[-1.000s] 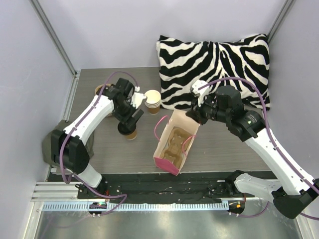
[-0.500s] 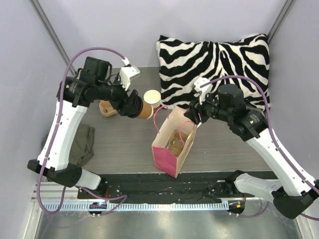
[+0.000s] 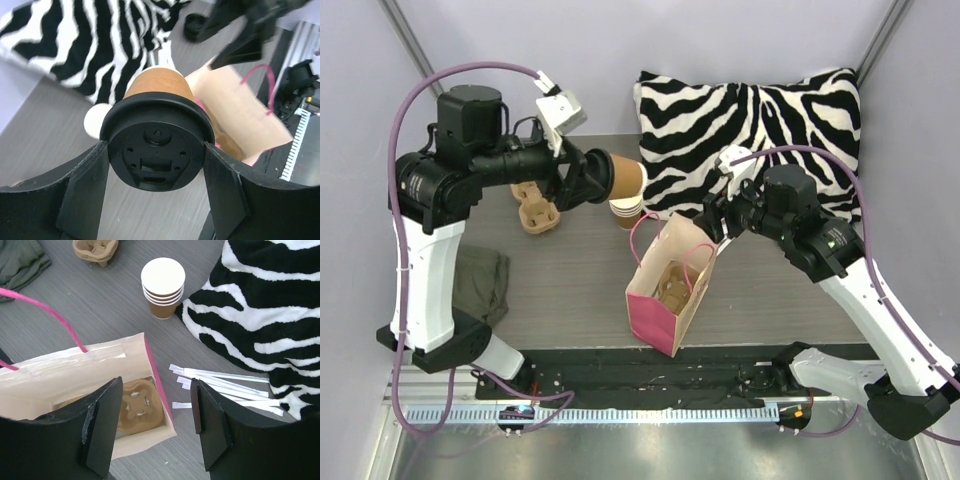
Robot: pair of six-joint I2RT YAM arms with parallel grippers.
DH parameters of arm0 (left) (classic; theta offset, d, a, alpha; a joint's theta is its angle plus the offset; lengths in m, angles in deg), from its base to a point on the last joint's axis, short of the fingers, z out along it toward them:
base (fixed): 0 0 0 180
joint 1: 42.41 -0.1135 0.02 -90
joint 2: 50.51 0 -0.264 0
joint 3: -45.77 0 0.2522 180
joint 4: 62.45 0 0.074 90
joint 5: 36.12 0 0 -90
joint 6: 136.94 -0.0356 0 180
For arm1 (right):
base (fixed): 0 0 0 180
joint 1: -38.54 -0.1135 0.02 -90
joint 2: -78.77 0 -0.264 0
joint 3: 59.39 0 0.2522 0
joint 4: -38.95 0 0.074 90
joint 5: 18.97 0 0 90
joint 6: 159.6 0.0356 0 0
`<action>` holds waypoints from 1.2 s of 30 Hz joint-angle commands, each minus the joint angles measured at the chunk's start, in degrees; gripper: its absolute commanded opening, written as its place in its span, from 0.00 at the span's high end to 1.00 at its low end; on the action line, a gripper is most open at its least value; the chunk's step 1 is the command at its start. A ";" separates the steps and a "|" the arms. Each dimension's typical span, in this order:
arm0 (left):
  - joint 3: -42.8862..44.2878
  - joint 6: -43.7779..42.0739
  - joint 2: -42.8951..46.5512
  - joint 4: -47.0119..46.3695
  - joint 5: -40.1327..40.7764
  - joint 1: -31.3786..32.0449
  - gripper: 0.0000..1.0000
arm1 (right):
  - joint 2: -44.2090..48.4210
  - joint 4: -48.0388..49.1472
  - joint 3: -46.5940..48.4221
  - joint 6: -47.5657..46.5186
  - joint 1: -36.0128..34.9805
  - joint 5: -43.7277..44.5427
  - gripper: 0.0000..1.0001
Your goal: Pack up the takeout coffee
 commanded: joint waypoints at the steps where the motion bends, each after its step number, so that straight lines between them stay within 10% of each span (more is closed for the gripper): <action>1: 3.56 0.75 -0.87 -2.02 5.52 9.21 0.44 | 0.11 1.85 2.50 1.64 0.92 2.96 0.36; 13: -6.53 -3.30 -2.71 -0.35 24.77 31.45 0.44 | -1.82 1.24 1.97 4.28 3.73 -0.90 0.40; 36: -28.78 -1.89 -2.36 -9.66 30.59 36.74 0.46 | -6.83 2.56 -3.65 3.57 3.82 -11.62 0.74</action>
